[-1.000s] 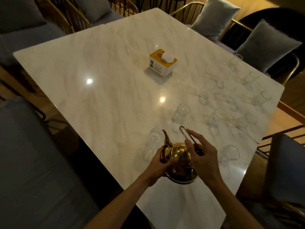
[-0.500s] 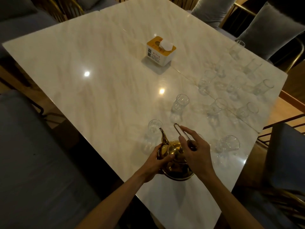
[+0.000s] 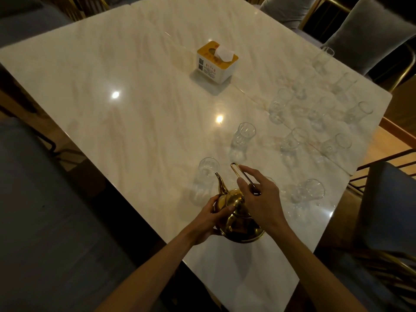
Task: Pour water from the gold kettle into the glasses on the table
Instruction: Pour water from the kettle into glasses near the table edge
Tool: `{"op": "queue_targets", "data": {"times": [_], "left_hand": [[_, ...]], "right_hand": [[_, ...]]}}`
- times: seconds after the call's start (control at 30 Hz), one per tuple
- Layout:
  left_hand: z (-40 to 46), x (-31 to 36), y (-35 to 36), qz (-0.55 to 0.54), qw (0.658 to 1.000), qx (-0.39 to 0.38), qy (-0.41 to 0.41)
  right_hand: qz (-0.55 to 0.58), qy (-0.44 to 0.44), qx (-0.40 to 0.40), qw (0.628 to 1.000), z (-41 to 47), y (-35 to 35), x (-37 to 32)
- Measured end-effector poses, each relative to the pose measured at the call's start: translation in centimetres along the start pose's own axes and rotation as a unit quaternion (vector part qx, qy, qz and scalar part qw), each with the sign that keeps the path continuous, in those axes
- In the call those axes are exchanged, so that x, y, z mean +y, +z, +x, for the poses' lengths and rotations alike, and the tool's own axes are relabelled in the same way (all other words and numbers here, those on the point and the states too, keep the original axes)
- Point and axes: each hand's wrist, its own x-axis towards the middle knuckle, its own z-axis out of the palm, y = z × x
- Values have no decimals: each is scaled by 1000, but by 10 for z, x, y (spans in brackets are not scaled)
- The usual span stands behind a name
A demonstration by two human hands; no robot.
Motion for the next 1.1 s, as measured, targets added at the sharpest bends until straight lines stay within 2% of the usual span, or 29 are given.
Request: {"op": "queue_targets", "data": {"times": [1.1], "left_hand": [[0,1,-1,-20,1000,-13,-7]], "right_hand": [[-4,9,-14,1000,7,2,1]]}}
